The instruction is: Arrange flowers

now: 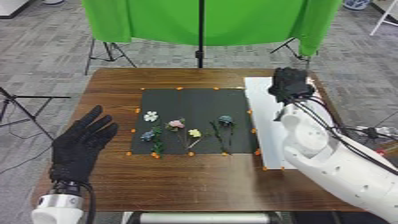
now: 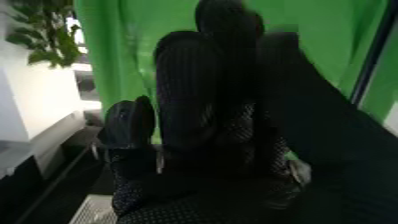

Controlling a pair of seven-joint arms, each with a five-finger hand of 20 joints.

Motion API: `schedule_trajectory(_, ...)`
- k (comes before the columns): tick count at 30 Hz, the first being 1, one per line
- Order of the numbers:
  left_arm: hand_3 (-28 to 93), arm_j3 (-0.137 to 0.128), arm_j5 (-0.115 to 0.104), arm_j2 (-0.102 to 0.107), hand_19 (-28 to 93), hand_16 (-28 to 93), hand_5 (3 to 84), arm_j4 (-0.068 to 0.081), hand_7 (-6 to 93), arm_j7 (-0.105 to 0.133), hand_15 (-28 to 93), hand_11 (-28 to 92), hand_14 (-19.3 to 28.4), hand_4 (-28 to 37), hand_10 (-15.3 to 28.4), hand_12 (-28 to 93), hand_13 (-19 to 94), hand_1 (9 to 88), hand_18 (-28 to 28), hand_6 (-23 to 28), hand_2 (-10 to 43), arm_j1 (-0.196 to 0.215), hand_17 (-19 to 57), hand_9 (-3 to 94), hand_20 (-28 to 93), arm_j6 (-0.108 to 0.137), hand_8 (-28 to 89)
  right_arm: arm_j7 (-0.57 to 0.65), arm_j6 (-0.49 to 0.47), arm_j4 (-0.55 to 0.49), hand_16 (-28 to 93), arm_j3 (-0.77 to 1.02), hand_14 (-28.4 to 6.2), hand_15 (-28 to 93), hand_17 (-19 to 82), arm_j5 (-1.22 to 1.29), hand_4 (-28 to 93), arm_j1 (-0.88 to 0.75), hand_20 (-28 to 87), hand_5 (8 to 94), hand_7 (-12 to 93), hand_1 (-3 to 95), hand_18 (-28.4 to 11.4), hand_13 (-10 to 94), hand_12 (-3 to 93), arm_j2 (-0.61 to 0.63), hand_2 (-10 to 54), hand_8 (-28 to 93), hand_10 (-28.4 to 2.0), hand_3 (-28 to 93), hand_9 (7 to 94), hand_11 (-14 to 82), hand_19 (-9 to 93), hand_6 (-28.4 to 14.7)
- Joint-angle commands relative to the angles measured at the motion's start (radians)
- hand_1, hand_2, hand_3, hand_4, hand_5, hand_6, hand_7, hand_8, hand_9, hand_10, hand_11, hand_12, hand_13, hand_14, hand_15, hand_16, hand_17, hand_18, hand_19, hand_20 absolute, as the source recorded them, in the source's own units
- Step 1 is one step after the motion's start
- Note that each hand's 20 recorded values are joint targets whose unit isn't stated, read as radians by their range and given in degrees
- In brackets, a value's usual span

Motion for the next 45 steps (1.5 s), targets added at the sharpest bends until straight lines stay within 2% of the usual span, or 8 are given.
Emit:
schedule_trajectory(1,81,0.003,0.001,-0.003,56,-9,40.9,0.008,11.4,-0.009,53,26,28.4,-23.0,20.9,11,26,23.9,26.8,11.4,6.1,0.008,-8.1,35.8,21,-0.002,-8,0.097,-0.137,0.009,12,0.077,-13.3,73,28,0.074,-28,-0.066,49,58.2,14,36.7,-25.5,59,14.4,0.031,-9.5,-12,-17.9,78,64.6,24.0,93,-1.3)
schedule_trajectory(8,81,0.010,-0.005,0.004,56,-9,40.9,0.010,11.4,0.011,53,26,28.3,-23.0,20.9,11,26,24.0,26.8,11.4,6.1,0.005,-8.2,35.9,21,0.005,-8,0.093,-0.204,0.019,9,0.123,-18.0,77,26,0.121,-28,-0.088,52,53.5,13,35.3,-26.4,51,13.6,0.024,-9.5,-12,-21.2,77,55.5,23.7,93,-2.6)
schedule_trajectory(17,81,0.021,-0.004,0.001,56,-9,41.0,0.013,11.4,0.008,53,26,28.4,-23.1,21.0,11,26,24.0,26.9,11.5,6.0,-0.009,-8.2,35.9,21,0.006,-8,0.068,-0.160,0.146,7,-0.037,-14.3,74,27,0.121,-28,0.018,50,57.4,15,37.7,-26.4,57,13.1,-0.015,-9.5,-13,-18.9,77,61.8,21.3,93,0.6)
schedule_trajectory(21,81,0.025,-0.005,0.000,56,-9,41.0,0.013,11.5,0.009,53,26,28.4,-23.1,20.9,11,26,24.1,26.8,11.5,6.1,-0.011,-8.2,35.9,21,0.005,-8,0.100,-0.110,0.208,12,-0.121,-9.1,68,31,0.073,-28,0.060,50,65.2,18,43.8,-25.0,66,14.3,-0.021,-9.5,-14,-14.7,77,70.9,22.8,93,2.5)
schedule_trajectory(25,81,0.023,-0.010,0.004,56,-9,41.0,0.011,11.5,0.015,53,26,28.4,-23.1,20.9,11,26,24.0,26.7,11.5,6.1,-0.005,-8.1,35.9,21,0.012,-8,0.117,-0.072,0.217,20,-0.125,-2.3,63,42,0.073,-28,0.053,56,84.6,21,58.7,-23.2,84,29.9,-0.004,-9.5,2,-5.6,67,92.2,14.5,93,2.6)
schedule_trajectory(28,81,0.018,-0.012,0.002,56,-9,41.0,0.009,11.6,0.018,53,26,28.4,-23.1,20.9,11,26,24.1,26.7,11.5,6.1,0.004,-8.2,35.9,21,0.017,-8,0.116,-0.046,0.213,20,-0.111,-0.6,61,44,0.067,-28,0.046,57,89.6,20,61.6,-23.2,88,28.8,0.007,-9.5,2,-4.8,66,93.7,18.6,93,2.0)
schedule_trajectory(36,81,0.017,-0.011,0.008,56,-9,41.0,0.008,11.6,0.018,53,26,28.3,-23.0,20.9,11,26,23.9,26.7,11.4,6.1,0.002,-8.1,35.9,21,0.017,-8,0.072,0.025,0.060,22,-0.028,-0.6,60,45,0.078,-28,0.008,56,91.6,18,61.3,-23.8,89,27.9,0.033,-9.5,3,-6.1,69,93.7,21.0,93,0.9)
schedule_trajectory(45,81,0.020,-0.003,0.000,56,-9,41.1,0.010,11.7,0.004,53,26,28.3,-23.1,20.8,11,26,23.9,26.7,11.5,6.1,-0.010,-8.1,35.9,21,0.006,-9,-0.075,-0.067,-0.179,23,0.165,-1.2,60,45,0.083,-28,-0.211,56,91.8,17,60.5,-24.2,89,28.2,-0.055,-9.5,3,-6.7,71,93.7,20.9,93,0.3)
